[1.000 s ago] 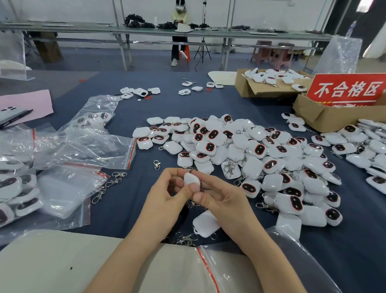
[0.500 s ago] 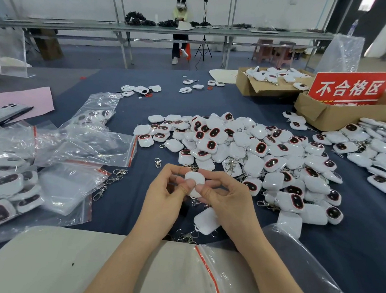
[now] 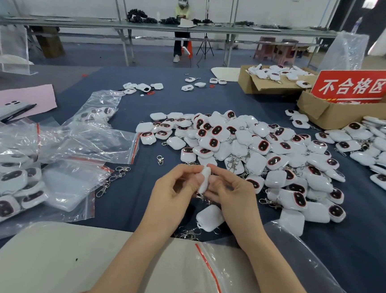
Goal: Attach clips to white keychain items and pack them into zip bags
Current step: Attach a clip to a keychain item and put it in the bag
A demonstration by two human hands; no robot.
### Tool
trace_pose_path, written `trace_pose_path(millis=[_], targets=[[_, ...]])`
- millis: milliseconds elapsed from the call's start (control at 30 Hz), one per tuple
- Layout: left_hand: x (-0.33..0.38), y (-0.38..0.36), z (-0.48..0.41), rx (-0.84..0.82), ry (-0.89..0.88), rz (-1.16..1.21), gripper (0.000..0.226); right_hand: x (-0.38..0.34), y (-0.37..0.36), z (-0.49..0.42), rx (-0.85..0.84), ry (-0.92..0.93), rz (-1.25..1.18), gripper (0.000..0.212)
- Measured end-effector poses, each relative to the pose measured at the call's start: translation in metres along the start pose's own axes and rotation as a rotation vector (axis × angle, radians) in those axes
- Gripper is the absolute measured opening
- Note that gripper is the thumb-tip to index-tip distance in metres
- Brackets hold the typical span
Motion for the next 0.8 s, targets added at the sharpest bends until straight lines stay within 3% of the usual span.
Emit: trace_pose_path(millis=[200, 533, 700, 800], targets=[[-0.0009, -0.0054, 0.0030, -0.016, 0.024, -0.076, 0.019, -0.0041, -0.0012, 0.0015, -0.084, 0.041, 0.072, 0.031], [0.0000, -0.0035, 0.0021, -0.028, 0.016, -0.130, 0.018, -0.0041, 0.0010, -0.0002, -0.054, 0.093, 0.124, 0.025], [0.0033, -0.0120, 0.0106, -0.199, -0.015, -0.144, 0.026, -0.0024, 0.0034, -0.0029, -0.001, 0.117, 0.232, 0.036], [0.0056, -0.0060, 0.0086, -0.124, -0.044, -0.140, 0.019, -0.0067, -0.0001, -0.0023, 0.007, 0.166, 0.267, 0.034]])
Point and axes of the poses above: each hand's wrist, its own z-axis away from the middle knuckle, its own y-axis out of the back of the hand, x = y × z, the point moved 6 cm from there along -z, towards the middle knuckle, and after that the axes turned 9 degrees about x, right-handed, at the moved point
